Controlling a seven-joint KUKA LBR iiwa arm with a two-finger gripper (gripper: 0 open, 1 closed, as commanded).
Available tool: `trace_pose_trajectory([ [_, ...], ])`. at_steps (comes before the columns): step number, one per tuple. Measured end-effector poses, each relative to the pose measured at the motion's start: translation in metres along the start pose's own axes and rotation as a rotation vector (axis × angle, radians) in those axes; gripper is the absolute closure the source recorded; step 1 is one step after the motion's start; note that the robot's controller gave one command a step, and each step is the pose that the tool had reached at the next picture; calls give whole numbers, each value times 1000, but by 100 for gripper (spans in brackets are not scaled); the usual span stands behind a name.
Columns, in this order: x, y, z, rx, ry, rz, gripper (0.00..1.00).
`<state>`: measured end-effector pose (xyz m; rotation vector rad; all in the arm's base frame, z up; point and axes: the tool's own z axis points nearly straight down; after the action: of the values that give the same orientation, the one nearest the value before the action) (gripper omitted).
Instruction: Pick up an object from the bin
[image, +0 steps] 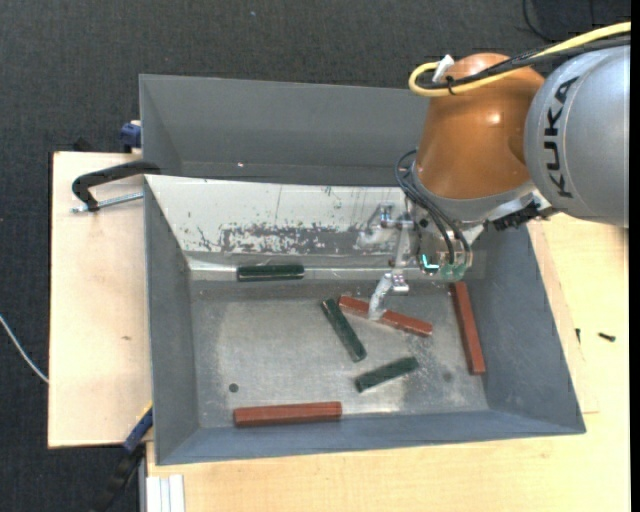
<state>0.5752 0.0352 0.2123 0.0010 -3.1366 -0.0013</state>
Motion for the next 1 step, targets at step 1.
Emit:
trace_pose_trajectory([
  [1,-2,0,-4,0,-8,1,0],
])
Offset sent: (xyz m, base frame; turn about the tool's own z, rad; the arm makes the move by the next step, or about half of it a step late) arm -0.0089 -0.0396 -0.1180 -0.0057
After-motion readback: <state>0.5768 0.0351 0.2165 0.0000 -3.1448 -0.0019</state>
